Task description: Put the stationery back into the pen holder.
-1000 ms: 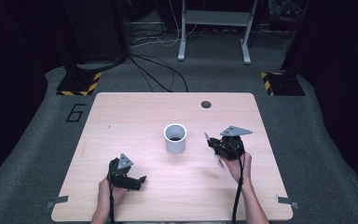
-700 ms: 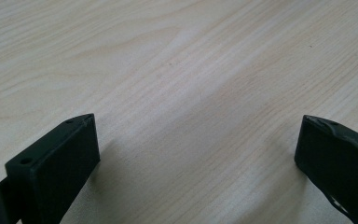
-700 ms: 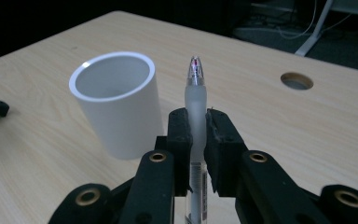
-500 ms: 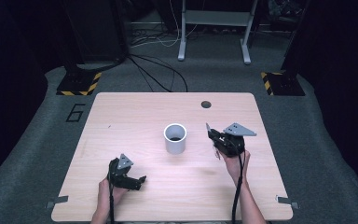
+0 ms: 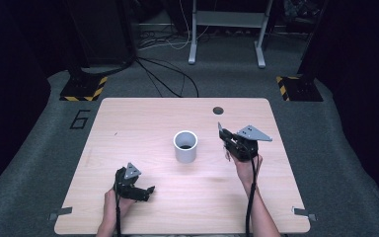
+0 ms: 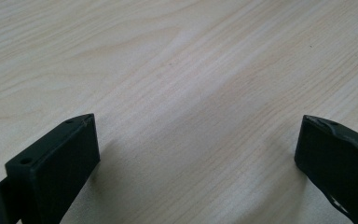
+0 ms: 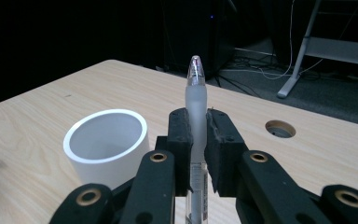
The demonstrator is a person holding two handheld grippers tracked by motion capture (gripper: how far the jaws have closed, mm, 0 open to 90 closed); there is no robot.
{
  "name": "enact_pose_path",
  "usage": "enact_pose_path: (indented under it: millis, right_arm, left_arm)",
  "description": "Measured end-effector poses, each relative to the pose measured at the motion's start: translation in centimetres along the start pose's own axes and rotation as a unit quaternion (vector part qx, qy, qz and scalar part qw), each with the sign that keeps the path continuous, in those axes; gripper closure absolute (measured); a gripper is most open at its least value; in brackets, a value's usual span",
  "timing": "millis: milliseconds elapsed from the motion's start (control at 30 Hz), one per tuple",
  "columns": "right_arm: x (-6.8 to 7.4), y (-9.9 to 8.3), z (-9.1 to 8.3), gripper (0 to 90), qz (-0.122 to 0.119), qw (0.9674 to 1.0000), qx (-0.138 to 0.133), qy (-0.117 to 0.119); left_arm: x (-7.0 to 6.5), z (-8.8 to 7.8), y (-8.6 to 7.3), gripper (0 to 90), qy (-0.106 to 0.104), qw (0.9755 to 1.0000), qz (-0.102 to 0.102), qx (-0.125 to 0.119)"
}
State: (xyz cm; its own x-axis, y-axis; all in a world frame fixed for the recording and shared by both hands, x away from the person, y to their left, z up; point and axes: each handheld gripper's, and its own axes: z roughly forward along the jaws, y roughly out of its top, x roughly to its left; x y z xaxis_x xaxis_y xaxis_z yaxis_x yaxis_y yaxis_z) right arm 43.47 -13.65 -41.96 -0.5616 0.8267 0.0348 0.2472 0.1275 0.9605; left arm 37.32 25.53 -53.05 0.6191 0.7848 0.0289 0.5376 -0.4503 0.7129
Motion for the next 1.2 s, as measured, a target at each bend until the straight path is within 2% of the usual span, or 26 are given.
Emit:
enact_pose_path:
  millis: [533, 667, 1033, 1200]
  right_arm:
    - [0.8, 2.0, 0.7, 80.4, -0.008, 0.9988, -0.048, -0.006]
    - [0.9, 2.6, 0.9, 80.3, -0.011, 0.9987, -0.050, -0.004]
    - [1.5, 3.9, 1.0, 80.3, -0.009, 0.9963, -0.085, -0.007]
    - [1.7, 4.4, 1.2, 80.3, -0.005, 0.9951, -0.099, -0.001]
  left_arm:
    - [0.0, 0.0, 0.0, 0.0, 0.001, 1.0000, 0.001, 0.000]
    - [0.0, 0.0, 0.0, 0.0, 0.001, 1.0000, 0.001, 0.000]
    - [0.0, 0.0, 0.0, 0.0, 0.001, 1.0000, 0.002, 0.000]
    - [0.0, 0.0, 0.0, 0.0, -0.001, 1.0000, 0.001, 0.000]
